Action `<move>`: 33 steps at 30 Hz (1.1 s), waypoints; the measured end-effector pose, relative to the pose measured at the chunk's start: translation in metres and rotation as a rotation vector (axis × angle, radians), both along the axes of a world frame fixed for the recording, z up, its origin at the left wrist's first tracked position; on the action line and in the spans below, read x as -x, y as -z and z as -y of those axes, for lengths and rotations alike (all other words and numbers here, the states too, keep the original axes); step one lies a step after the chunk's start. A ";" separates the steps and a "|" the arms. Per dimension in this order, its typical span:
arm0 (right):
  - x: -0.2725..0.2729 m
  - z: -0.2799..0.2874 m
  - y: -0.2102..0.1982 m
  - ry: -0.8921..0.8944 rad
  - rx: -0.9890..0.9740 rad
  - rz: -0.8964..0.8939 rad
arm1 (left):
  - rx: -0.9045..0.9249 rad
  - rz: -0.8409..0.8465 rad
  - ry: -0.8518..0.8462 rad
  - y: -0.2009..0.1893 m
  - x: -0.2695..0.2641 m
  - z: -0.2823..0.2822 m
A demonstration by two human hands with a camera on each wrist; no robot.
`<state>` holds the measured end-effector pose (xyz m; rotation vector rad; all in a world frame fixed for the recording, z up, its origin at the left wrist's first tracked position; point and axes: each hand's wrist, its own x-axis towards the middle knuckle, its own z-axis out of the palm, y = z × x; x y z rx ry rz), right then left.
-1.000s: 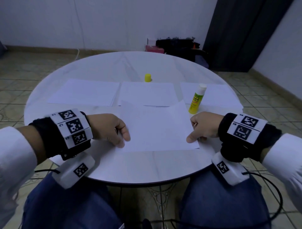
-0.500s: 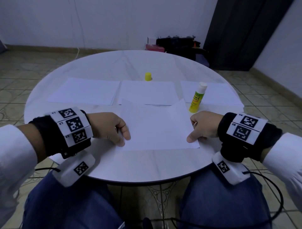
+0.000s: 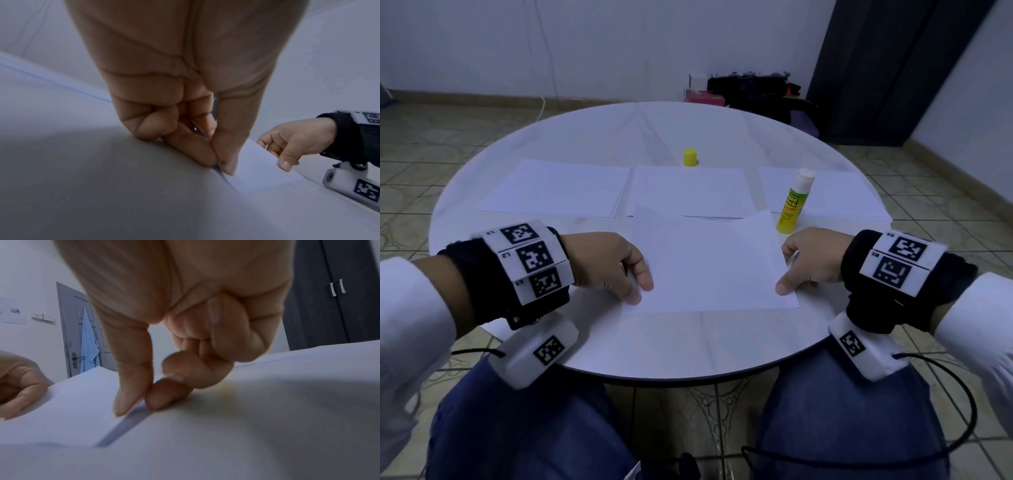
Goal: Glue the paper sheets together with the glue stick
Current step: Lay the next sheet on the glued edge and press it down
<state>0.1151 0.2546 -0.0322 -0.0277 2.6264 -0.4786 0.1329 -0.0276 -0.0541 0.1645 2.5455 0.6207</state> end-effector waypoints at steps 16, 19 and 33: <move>-0.003 0.006 -0.004 -0.011 -0.159 -0.039 | 0.075 -0.001 0.031 0.000 0.006 0.002; -0.001 0.006 -0.004 -0.096 -0.150 -0.043 | 0.175 0.021 0.028 -0.003 0.007 0.003; 0.016 0.014 0.006 -0.468 -0.521 -0.041 | 0.478 -0.237 0.317 -0.030 0.033 -0.110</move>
